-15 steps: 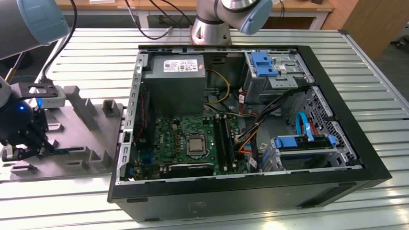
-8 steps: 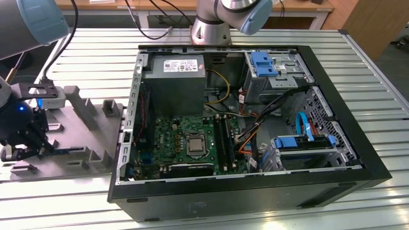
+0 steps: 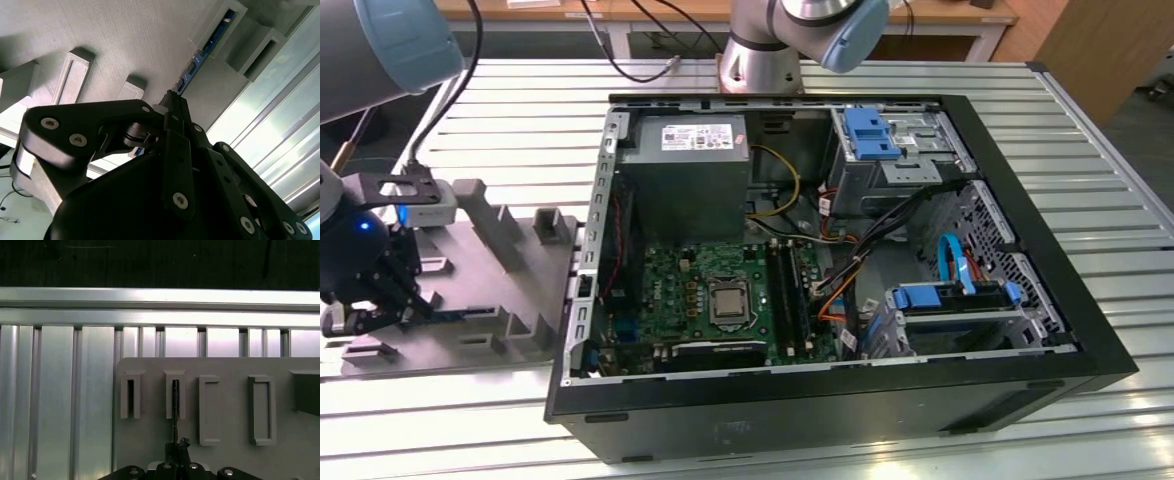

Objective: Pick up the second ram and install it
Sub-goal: 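Pick up the second ram and move it above second insertion slot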

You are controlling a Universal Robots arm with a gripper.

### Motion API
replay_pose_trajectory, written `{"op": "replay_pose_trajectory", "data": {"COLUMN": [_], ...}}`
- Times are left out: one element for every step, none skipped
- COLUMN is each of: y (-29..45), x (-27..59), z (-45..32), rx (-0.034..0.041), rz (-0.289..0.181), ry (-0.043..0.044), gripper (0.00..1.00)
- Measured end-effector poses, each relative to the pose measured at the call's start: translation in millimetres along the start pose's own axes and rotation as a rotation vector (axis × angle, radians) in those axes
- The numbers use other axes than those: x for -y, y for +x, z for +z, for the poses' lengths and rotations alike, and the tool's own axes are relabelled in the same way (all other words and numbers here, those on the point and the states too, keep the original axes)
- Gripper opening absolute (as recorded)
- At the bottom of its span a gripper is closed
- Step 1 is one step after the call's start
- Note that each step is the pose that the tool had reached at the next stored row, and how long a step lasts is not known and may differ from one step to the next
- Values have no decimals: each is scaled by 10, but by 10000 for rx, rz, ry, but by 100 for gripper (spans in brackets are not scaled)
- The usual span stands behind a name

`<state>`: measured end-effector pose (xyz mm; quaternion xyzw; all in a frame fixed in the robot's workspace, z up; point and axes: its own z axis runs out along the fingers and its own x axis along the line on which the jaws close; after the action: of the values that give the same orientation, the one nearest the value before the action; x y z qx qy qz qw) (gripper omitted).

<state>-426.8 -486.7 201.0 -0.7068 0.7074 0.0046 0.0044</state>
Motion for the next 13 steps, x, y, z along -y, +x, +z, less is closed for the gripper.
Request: {"op": "replay_pose_trajectory", "data": {"y": [0, -1, -1, -1, -1, -1, -1, -1, -1, -1, -1, -1, -1], "x": [0, 0, 0, 1, 1, 1, 0, 0, 0, 1, 0, 0, 0], "z": [-17, -29, -32, -32, -32, -33, -34, -35, -35, -36, -36, -37, -38], "rx": [-1, -1, 0, 1, 1, 1, 0, -1, 0, 0, 0, -1, -1], "rz": [0, 0, 0, 1, 0, 0, 0, 0, 0, 0, 0, 0, 0], "ry": [-1, -1, -1, 1, 2, 1, 1, -1, 0, 0, 0, -1, -1], "gripper": [11, 11, 11, 11, 11, 11, 11, 11, 11, 11, 11, 11, 11]}}
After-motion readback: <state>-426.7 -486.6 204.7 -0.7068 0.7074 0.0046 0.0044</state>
